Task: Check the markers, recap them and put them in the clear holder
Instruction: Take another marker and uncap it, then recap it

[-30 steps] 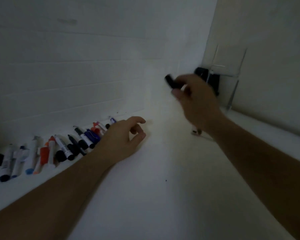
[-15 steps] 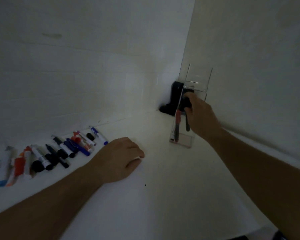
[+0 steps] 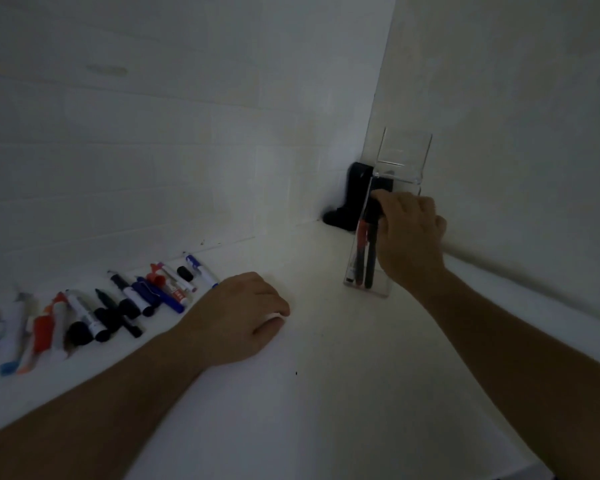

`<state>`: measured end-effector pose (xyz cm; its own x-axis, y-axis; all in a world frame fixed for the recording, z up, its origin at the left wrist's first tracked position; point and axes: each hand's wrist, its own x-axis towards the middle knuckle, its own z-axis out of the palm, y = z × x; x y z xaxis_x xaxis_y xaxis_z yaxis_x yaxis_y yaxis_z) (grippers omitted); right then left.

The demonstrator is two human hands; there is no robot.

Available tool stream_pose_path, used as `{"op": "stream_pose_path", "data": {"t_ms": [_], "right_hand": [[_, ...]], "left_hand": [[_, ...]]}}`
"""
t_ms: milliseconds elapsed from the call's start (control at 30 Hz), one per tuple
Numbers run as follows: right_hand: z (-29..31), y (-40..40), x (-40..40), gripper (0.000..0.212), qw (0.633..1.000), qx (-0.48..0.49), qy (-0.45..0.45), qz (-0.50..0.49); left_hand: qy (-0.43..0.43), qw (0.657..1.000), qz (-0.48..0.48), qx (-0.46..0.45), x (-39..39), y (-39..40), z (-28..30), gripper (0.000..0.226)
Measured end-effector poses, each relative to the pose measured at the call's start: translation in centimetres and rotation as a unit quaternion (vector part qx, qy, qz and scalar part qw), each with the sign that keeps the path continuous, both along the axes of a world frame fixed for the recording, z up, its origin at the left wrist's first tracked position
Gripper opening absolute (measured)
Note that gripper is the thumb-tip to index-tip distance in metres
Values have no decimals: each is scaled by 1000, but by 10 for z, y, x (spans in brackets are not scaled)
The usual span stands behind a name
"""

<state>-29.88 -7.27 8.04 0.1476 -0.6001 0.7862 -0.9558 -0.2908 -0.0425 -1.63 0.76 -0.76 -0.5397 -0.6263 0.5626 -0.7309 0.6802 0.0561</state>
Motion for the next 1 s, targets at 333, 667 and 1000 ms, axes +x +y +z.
{"op": "stream_pose_path", "data": {"t_ms": [333, 667, 1000], "right_hand": [[-69, 9, 142, 48, 917, 205, -33, 340], [-88, -10, 192, 37, 914, 228, 159, 296], [-85, 11, 130, 16, 927, 269, -97, 242]], "left_hand": [[93, 921, 376, -36, 62, -1, 40, 27], [68, 867, 494, 2, 87, -4, 34, 39], [10, 867, 495, 59, 73, -10, 31, 36]]}}
